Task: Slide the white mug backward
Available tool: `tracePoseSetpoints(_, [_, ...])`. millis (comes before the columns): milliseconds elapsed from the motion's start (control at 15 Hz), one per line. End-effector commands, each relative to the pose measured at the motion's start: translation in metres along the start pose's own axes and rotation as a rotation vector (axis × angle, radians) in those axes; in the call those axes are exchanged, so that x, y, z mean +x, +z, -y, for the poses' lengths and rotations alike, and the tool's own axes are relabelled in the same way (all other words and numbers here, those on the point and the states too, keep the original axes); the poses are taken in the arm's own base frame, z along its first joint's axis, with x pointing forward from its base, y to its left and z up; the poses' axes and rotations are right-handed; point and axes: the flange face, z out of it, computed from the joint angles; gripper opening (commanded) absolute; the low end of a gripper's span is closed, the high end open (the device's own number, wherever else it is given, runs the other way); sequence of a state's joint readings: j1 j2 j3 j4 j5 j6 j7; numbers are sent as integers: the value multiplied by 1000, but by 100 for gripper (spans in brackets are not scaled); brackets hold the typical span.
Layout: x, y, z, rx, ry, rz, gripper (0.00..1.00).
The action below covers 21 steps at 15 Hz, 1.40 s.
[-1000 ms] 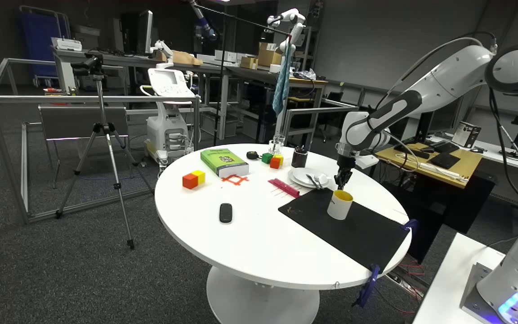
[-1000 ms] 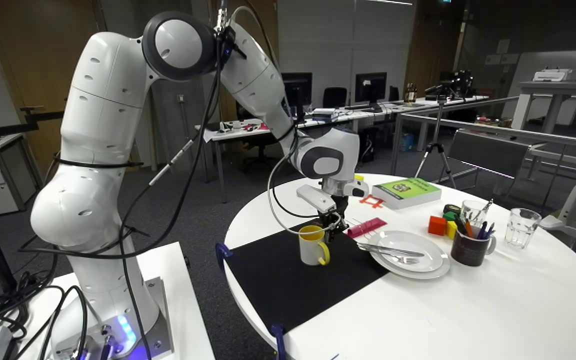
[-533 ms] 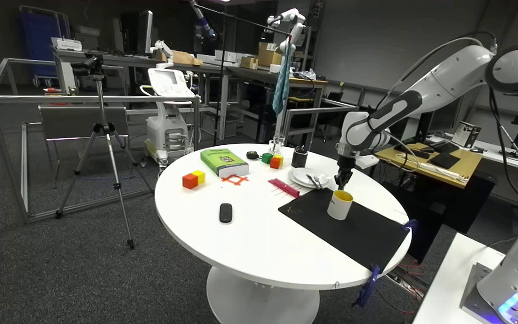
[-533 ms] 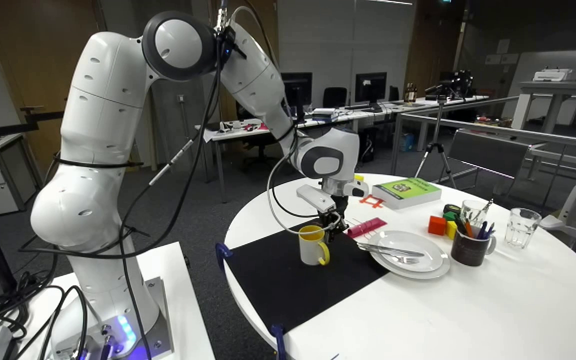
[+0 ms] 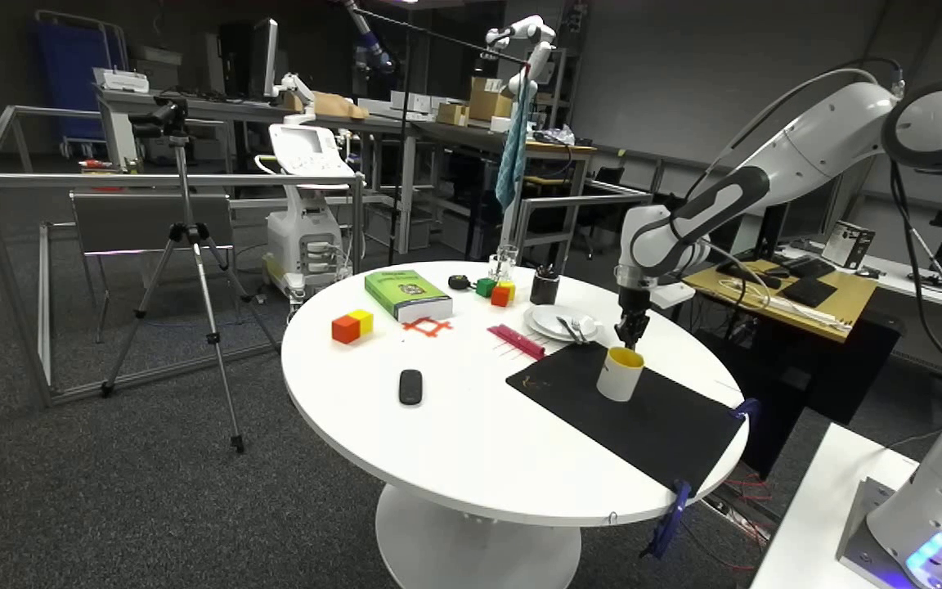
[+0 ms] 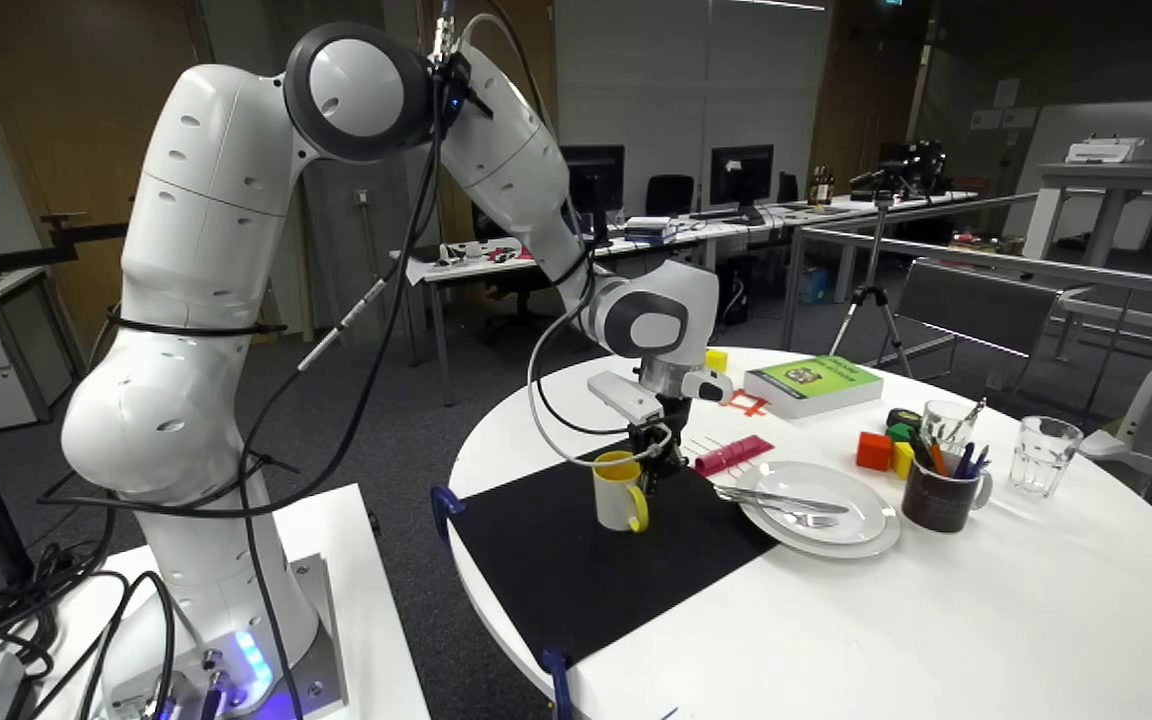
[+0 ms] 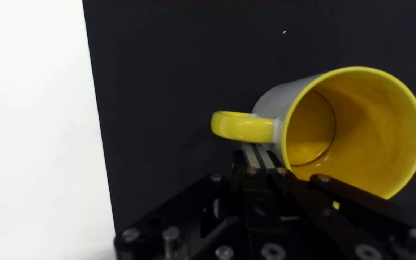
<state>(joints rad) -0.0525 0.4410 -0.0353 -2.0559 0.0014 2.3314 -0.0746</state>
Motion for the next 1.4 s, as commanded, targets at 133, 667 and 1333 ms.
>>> tracePoseSetpoints(133, [-2, -3, -1, -29, 31, 70, 0])
tracePoseSetpoints(667, [-3, -4, 1, -28, 17, 73, 0])
tracePoseSetpoints(1333, [-2, -5, 1, -25, 15, 68, 0])
